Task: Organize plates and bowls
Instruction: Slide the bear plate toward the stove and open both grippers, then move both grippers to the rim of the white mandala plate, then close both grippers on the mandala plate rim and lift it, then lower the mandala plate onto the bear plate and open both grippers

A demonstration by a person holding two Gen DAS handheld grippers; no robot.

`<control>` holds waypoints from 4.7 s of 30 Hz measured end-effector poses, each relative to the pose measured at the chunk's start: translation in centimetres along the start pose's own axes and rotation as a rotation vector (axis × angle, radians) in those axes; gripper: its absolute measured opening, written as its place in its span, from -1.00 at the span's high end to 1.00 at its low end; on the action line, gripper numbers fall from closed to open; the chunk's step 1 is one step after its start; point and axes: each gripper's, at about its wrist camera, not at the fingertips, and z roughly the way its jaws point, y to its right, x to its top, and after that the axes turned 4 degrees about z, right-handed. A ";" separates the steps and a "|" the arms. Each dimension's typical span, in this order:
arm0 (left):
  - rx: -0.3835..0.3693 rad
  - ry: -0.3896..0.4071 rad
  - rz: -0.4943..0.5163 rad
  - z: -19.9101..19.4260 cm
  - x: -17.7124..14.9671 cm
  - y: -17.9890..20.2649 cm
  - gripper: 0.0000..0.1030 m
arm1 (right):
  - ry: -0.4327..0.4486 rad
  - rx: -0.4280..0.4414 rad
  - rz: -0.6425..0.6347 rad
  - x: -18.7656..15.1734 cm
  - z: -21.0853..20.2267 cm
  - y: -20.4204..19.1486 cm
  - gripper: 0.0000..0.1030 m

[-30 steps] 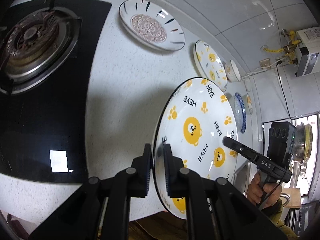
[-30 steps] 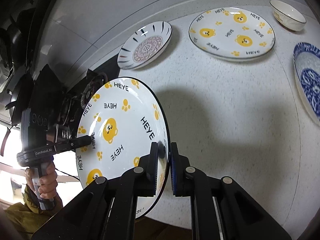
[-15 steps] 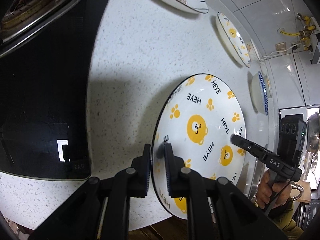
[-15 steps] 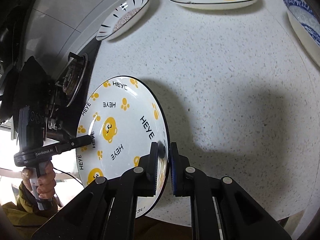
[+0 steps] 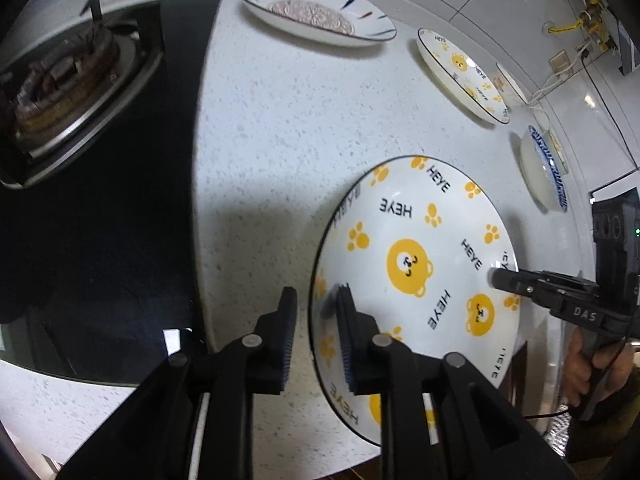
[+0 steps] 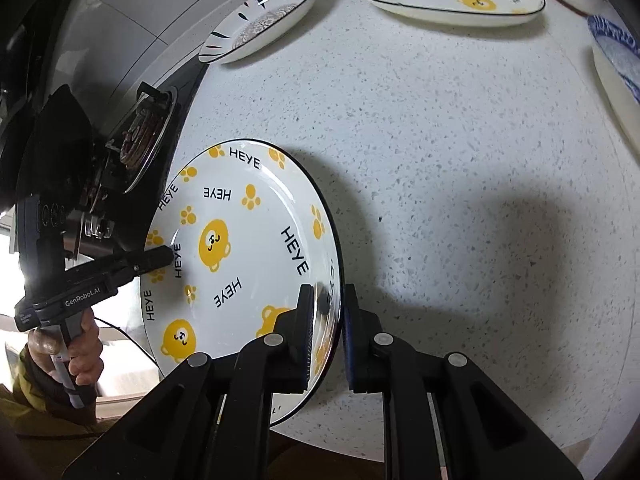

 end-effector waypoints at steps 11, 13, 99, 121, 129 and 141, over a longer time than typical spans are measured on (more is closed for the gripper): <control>-0.076 0.111 -0.032 -3.5 1.6 -1.2 0.06 | 0.112 -0.006 -0.018 1.8 -3.7 0.1 0.48; -0.096 0.148 -0.060 -4.3 2.4 -1.7 0.05 | 0.142 0.009 -0.026 2.5 -4.5 -0.2 0.34; -0.108 0.071 -0.271 6.8 26.2 -11.9 0.72 | 0.024 -0.106 -0.329 30.1 6.8 -6.5 0.63; -0.056 0.072 -0.255 4.7 23.6 -8.5 0.72 | 0.035 -0.085 -0.325 28.8 5.6 -6.3 0.66; -0.055 0.068 -0.256 1.5 20.2 -5.4 0.72 | 0.021 -0.058 -0.290 25.2 2.4 -5.9 0.66; -0.120 0.042 -0.168 -5.1 10.5 -0.3 0.72 | 0.021 -0.041 -0.198 13.2 -4.1 -5.5 0.66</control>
